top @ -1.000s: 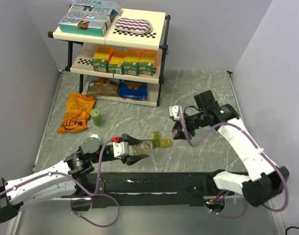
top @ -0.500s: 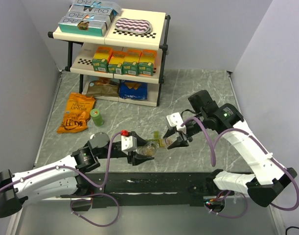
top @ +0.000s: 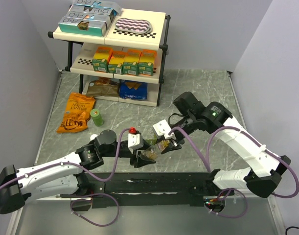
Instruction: Sort the pills into containers
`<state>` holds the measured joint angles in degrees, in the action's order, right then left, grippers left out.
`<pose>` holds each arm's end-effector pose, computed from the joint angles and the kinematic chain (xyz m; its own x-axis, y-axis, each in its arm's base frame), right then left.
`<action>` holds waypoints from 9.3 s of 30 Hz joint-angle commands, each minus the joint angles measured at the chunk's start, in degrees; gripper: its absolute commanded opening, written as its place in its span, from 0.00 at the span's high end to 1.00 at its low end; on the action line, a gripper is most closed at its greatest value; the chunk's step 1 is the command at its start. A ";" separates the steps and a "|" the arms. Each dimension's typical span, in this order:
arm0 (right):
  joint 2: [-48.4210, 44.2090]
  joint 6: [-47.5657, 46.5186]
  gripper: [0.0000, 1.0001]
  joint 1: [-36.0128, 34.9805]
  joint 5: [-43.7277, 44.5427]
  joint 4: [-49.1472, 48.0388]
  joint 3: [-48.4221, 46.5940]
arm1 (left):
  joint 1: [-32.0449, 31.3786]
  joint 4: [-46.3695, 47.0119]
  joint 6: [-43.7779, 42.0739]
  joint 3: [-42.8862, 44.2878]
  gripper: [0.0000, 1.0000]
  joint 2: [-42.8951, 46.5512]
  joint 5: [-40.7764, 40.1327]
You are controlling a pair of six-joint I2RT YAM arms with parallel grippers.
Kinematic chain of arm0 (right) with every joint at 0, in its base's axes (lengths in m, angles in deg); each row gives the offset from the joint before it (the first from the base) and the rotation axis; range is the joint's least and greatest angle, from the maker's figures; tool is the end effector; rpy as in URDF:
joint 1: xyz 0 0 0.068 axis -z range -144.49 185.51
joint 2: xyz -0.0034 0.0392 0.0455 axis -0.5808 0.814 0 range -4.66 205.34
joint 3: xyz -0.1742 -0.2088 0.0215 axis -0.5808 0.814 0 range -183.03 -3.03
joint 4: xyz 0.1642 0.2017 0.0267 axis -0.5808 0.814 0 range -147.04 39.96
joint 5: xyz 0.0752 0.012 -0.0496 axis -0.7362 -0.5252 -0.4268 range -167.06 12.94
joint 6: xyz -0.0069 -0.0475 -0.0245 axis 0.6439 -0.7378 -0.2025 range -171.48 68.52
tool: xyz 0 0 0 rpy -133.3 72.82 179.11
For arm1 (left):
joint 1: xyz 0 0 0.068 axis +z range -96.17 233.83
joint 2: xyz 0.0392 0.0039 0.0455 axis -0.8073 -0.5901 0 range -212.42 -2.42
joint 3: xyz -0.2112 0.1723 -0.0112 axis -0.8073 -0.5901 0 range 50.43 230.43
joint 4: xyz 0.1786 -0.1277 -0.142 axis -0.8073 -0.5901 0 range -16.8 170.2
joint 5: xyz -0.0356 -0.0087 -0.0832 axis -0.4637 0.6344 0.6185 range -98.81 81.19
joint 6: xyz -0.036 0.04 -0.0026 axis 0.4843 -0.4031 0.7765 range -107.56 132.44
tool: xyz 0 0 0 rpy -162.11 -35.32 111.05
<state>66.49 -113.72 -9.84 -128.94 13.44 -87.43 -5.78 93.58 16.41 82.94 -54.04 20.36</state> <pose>0.1286 0.1701 0.3973 0.3781 -0.3945 -0.8375 -0.8670 -0.4682 -0.1708 0.0922 -0.1914 0.2864 -0.1196 0.0843 -0.9892 0.9926 0.0293 -0.1175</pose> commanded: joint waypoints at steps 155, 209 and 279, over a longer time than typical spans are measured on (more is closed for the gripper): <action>5.57 -17.48 0.23 1.31 -11.93 16.18 -10.52 | -1.29 4.11 -3.17 6.69 0.99 -1.21 -3.50; -3.38 8.61 0.00 11.24 -10.96 -9.05 -7.28 | -3.58 11.76 0.78 0.01 0.99 2.66 -23.65; -4.26 19.21 0.00 10.80 -12.37 -13.12 -0.76 | -1.56 12.73 0.34 -0.16 0.99 4.85 -29.98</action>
<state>67.52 -79.31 0.22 -135.19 -12.66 -83.85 -8.03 104.56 15.16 84.23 -54.25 -16.12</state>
